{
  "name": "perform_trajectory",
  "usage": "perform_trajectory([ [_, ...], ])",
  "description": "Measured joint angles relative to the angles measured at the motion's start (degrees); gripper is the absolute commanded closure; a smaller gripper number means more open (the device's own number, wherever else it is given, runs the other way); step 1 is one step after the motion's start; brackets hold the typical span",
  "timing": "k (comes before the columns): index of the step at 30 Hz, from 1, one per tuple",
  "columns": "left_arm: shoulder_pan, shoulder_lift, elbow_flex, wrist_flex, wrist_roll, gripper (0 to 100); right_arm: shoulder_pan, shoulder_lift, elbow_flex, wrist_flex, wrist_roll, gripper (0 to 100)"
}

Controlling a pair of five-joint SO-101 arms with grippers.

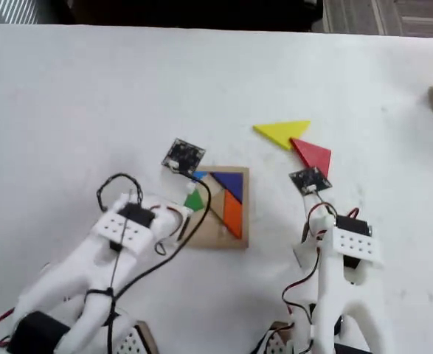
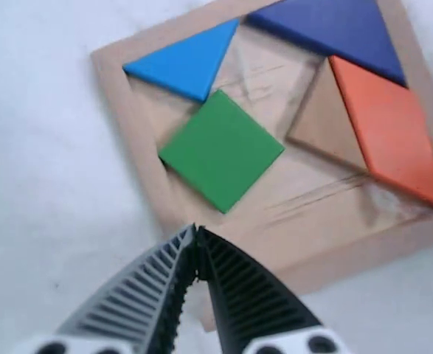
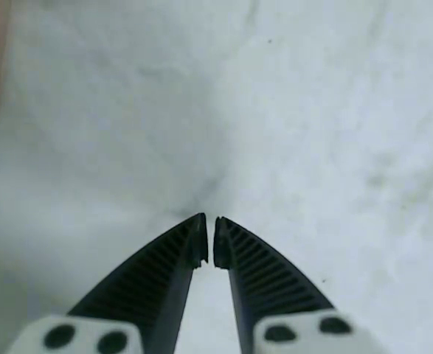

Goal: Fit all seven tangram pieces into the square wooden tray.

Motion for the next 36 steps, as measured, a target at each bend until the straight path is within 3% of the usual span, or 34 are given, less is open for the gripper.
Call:
perform_trajectory([
  [7, 0.79, 9.41, -4.84, 0.0, -0.35, 98, 0.0, 0.0, 0.0, 0.0, 0.0, 98.1],
  [19, 5.63, 12.75, -6.95, -4.31, -0.26, 98, 0.0, 0.0, 0.0, 0.0, 0.18, 98.1],
  [31, 5.54, 12.22, -6.95, -3.96, -0.35, 98, 0.0, 0.0, 0.0, 0.0, 0.18, 98.1],
  [36, 1.76, 12.57, -7.56, -3.87, -0.18, 98, 0.0, 0.0, 0.0, 0.0, 0.18, 98.1],
])
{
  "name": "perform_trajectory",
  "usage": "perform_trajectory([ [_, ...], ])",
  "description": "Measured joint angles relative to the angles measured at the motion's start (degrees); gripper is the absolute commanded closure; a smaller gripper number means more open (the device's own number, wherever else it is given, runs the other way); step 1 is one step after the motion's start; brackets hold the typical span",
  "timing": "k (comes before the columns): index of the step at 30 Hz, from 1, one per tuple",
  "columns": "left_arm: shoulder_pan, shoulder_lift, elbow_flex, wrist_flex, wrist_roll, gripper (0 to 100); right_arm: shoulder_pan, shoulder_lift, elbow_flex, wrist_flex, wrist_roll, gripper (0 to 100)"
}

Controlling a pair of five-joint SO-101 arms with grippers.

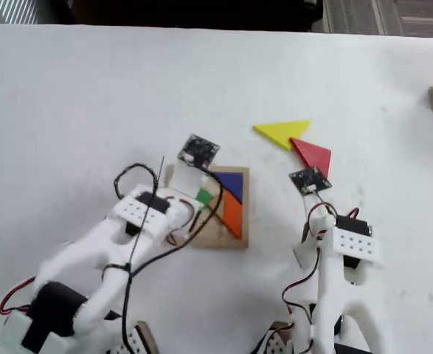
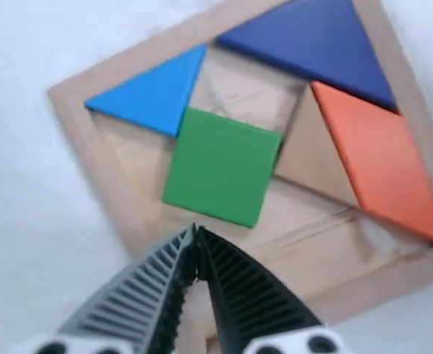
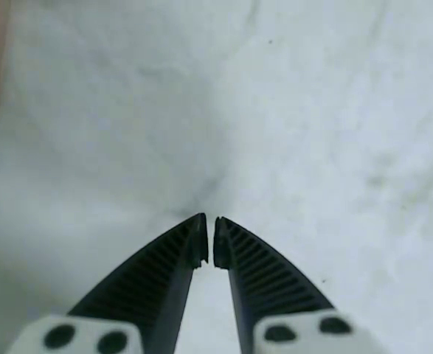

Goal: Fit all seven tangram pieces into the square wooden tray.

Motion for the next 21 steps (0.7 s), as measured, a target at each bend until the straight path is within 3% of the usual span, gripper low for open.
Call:
perform_trajectory([
  [10, -0.88, 9.58, -9.41, 0.0, 4.04, 98, 0.0, 0.0, 0.0, 0.0, 0.0, 98.1],
  [21, 1.05, 10.46, -9.93, 0.0, 4.13, 98, 0.0, 0.0, 0.0, 0.0, 0.0, 98.1],
])
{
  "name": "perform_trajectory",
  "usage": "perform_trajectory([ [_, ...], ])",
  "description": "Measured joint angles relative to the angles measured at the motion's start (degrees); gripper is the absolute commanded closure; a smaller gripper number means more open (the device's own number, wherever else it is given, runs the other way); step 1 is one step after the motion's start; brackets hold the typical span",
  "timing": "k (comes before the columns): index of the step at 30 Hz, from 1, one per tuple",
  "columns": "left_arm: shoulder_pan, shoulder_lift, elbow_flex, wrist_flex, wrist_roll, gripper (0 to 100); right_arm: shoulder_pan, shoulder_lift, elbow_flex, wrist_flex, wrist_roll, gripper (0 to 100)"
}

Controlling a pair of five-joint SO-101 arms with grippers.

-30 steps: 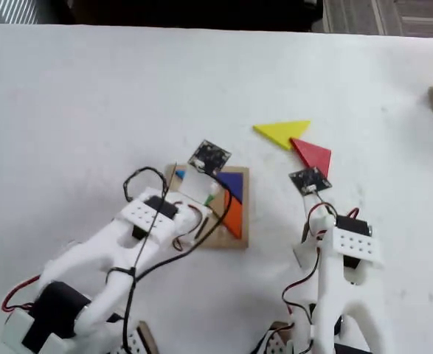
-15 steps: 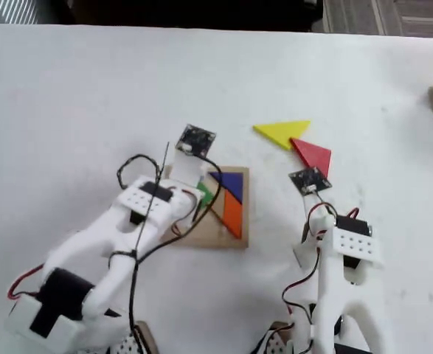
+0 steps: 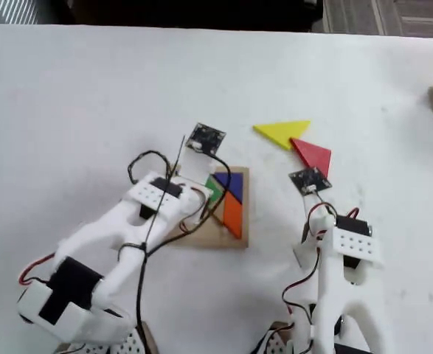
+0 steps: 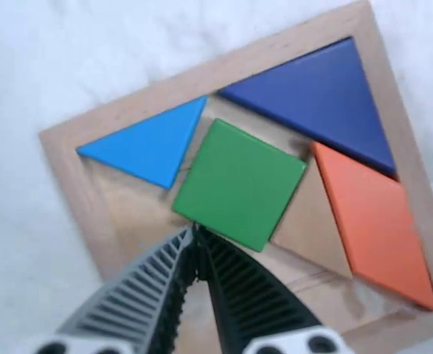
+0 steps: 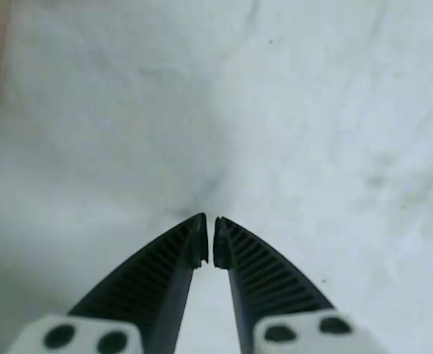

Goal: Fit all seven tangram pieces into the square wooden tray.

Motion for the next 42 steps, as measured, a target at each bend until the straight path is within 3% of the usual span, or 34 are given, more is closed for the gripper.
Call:
perform_trajectory([
  [19, 2.2, 0.26, 0.0, -2.99, 0.18, 98, 0.0, 0.0, 0.0, 0.0, 0.0, 98.1],
  [27, 2.37, -9.23, 1.49, 2.29, 0.0, 98, 0.0, 0.0, 0.0, 0.0, 0.0, 98.1],
  [36, 12.57, -12.66, 6.51, 2.81, 0.0, 98, 0.0, 0.0, 0.0, 0.0, 0.0, 98.1],
  [42, 13.63, -4.92, 4.31, 2.81, 0.0, 98, 0.0, 0.0, 0.0, 0.0, 0.0, 98.1],
])
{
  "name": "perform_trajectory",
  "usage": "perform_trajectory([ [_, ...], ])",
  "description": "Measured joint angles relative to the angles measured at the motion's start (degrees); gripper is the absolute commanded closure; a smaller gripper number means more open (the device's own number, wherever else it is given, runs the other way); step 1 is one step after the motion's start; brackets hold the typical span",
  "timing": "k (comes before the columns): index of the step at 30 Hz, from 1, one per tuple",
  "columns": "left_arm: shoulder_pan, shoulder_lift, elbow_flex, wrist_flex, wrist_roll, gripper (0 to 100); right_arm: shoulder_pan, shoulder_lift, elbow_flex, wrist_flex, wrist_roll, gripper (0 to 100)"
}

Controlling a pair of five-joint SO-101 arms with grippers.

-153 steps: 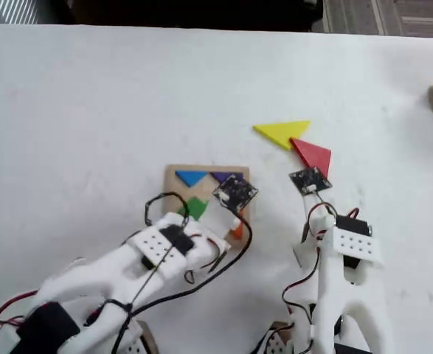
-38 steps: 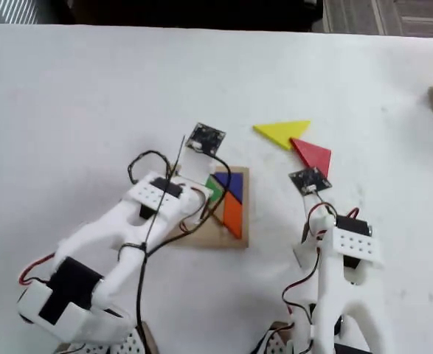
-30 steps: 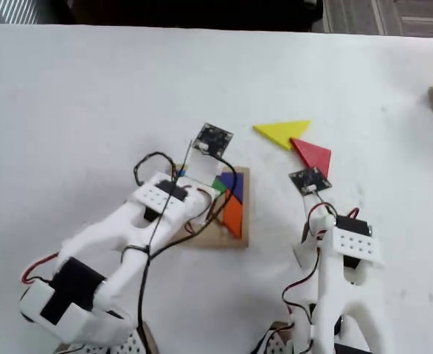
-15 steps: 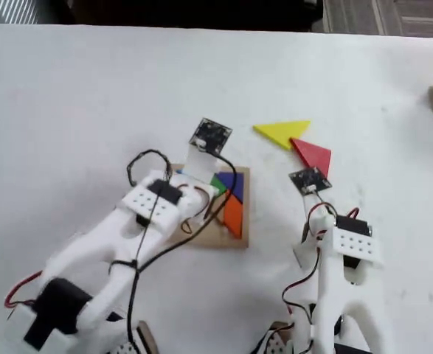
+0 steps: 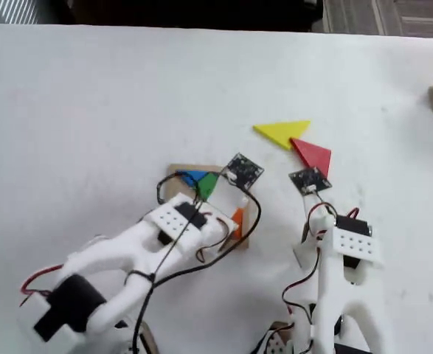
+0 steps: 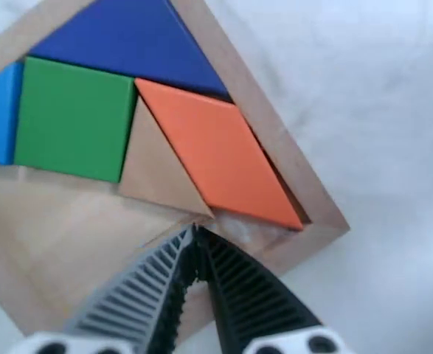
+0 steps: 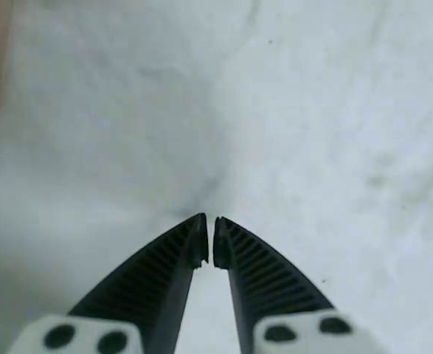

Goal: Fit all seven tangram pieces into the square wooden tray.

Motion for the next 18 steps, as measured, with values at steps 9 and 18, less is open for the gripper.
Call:
perform_trajectory([
  [9, 0.0, 4.04, -3.69, -0.79, 0.18, 98, 0.0, 0.0, 0.0, 0.0, 0.0, 98.1],
  [18, 0.0, 4.04, -3.69, -0.09, 0.18, 98, 0.0, 0.0, 0.0, -0.18, 0.0, 98.1],
])
